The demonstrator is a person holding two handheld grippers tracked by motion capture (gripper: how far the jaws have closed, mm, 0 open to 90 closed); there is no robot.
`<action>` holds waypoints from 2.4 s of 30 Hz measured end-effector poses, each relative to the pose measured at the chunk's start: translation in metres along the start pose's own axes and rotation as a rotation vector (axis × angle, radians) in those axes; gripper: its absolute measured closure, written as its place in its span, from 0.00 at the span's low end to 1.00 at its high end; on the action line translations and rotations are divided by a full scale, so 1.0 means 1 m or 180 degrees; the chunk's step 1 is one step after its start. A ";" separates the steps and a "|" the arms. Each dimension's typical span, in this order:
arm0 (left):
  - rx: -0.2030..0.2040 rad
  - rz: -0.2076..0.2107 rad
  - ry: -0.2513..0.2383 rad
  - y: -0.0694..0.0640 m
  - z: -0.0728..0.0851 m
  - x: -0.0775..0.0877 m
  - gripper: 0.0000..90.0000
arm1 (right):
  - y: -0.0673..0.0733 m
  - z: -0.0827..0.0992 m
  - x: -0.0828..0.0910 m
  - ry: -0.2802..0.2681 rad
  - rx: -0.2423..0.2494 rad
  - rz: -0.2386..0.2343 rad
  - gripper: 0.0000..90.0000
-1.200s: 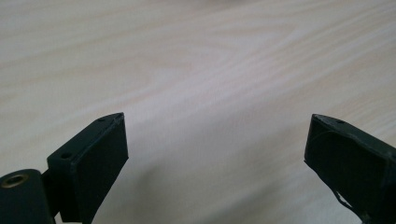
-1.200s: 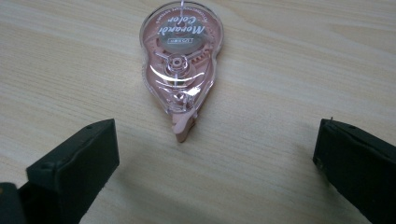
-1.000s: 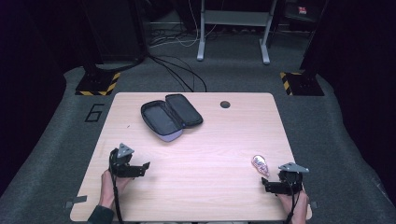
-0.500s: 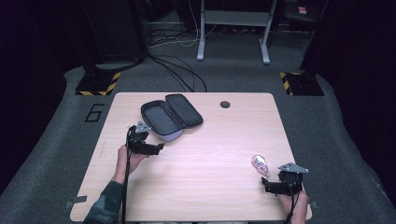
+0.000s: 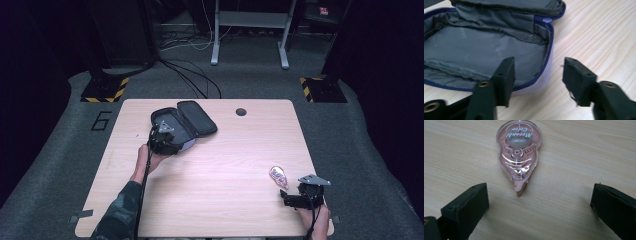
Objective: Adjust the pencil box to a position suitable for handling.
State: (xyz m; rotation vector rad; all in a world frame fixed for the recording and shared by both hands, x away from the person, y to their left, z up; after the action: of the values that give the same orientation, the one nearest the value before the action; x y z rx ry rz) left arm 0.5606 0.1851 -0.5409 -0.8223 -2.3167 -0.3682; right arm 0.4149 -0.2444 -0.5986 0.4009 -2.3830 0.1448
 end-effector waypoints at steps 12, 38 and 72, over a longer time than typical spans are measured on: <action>-0.0057 0.0186 0.0069 -0.009 0.008 -0.014 0.91 | 0.000 0.000 0.000 -0.0004 0.0020 0.0000 0.02; 0.0050 0.0137 0.0092 -0.080 0.006 -0.009 0.97 | 0.000 0.000 0.001 -0.0014 0.0018 -0.0003 0.03; 0.0632 -0.0459 -0.0019 0.060 0.016 0.031 0.07 | 0.000 0.000 0.001 -0.0017 0.0023 -0.0008 0.04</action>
State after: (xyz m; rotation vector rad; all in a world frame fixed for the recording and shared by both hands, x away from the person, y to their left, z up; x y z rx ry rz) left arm 0.5731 0.2528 -0.5300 -0.5624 -2.3789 -0.1930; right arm 0.4143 -0.2445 -0.5981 0.4083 -2.3877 0.1512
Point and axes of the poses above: each handheld gripper's, and its own axes: x roughly backward along the jaws, z roughly out of its underside, y roughly to its left, the point moved 10 cm from there along -x, roughly forward along the jaws, and after that the axes turned 2 degrees about -y, right-handed, at the moved point
